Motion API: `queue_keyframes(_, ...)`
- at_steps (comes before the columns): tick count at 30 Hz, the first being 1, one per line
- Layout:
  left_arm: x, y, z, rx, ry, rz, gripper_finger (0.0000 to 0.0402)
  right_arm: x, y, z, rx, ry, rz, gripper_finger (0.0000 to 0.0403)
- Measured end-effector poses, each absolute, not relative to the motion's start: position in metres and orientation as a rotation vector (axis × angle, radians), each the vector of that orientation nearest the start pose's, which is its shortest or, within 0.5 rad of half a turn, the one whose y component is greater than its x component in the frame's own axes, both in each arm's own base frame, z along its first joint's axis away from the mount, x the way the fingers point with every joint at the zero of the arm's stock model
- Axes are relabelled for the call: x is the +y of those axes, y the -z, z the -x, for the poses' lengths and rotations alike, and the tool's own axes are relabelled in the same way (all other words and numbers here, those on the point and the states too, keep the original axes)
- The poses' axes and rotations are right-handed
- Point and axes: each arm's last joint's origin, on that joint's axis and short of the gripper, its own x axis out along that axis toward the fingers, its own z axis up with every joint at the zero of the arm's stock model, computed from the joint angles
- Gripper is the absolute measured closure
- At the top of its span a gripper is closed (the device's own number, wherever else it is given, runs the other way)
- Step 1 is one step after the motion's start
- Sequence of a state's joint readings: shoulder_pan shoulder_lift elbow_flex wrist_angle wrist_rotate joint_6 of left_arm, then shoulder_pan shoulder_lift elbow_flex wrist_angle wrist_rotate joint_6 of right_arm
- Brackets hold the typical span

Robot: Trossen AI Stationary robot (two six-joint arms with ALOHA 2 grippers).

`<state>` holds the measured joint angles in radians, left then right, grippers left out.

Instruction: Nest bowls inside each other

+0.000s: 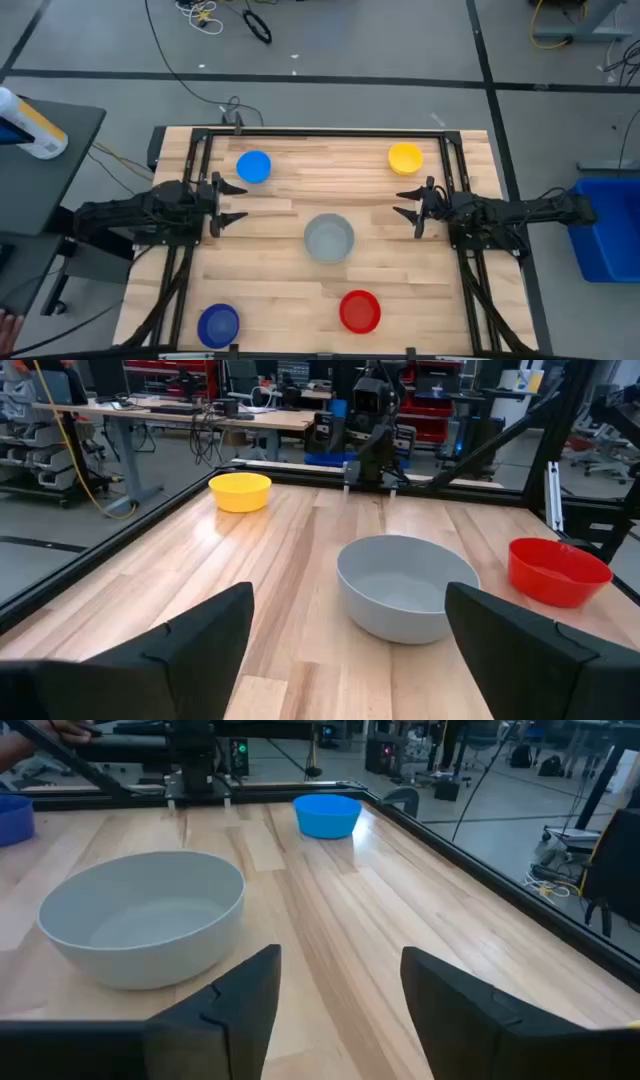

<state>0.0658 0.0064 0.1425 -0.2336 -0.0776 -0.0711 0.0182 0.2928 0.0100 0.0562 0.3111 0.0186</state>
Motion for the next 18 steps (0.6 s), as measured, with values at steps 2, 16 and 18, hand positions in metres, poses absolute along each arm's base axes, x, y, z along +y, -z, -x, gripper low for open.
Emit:
queue_keyframes(2, 0.0080, -0.1885, -0.0864, 0.092, -0.147, 0.070, 0.0062, -0.0068, -0.1475, -0.1123, 0.222, 0.294, 0.019, 0.0193)
queue_keyframes(16, 0.0080, -0.1885, -0.0864, 0.092, -0.147, 0.070, 0.0062, -0.0068, -0.1475, -0.1123, 0.222, 0.294, 0.019, 0.0213)
queue_keyframes(18, 0.0079, -0.1884, -0.0864, 0.093, -0.147, 0.070, 0.0062, -0.0068, -0.1475, -0.1123, 0.222, 0.294, 0.019, 0.0213)
